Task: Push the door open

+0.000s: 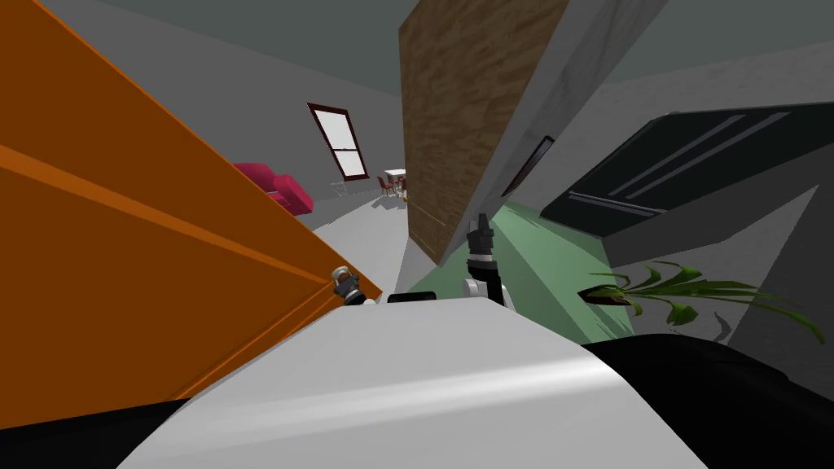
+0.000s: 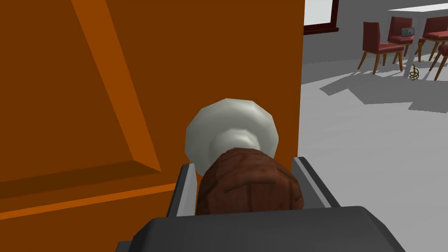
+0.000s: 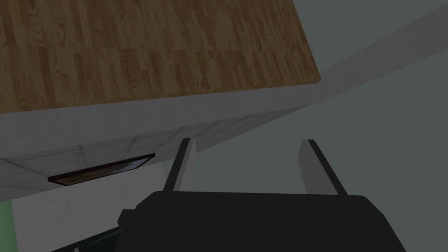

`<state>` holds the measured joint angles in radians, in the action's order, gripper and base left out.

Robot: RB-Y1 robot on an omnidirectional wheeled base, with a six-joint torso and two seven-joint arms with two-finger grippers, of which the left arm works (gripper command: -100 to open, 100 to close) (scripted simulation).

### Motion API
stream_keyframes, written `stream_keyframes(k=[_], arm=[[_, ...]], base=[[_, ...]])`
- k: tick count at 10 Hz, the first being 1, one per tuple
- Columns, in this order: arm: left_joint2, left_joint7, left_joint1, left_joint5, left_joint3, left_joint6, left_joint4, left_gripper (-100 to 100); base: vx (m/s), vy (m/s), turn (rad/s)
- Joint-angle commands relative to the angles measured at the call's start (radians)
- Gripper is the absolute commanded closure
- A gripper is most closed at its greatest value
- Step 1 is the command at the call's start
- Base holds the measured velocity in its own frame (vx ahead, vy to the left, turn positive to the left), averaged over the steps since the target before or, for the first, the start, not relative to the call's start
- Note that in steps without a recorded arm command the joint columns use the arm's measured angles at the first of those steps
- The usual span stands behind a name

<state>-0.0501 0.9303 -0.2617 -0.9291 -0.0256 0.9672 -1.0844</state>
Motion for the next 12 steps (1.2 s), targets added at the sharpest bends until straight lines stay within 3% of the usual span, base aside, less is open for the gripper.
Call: stream_keyframes(k=[1, 2, 3, 12], arm=[[-0.012, 0.024, 0.016, 0.001, 0.012, 0.035, 0.044, 100], [-0.012, 0.024, 0.016, 0.001, 0.012, 0.035, 0.044, 100], [-0.012, 0.021, 0.012, -0.015, 0.039, 0.037, 0.042, 100], [0.003, 0.009, -0.003, -0.082, 0.158, 0.049, 0.031, 100]], base=[[0.033, 0.013, 0.018], [0.007, 0.004, -0.001], [0.050, 0.016, -0.092], [0.103, 0.044, -0.050]])
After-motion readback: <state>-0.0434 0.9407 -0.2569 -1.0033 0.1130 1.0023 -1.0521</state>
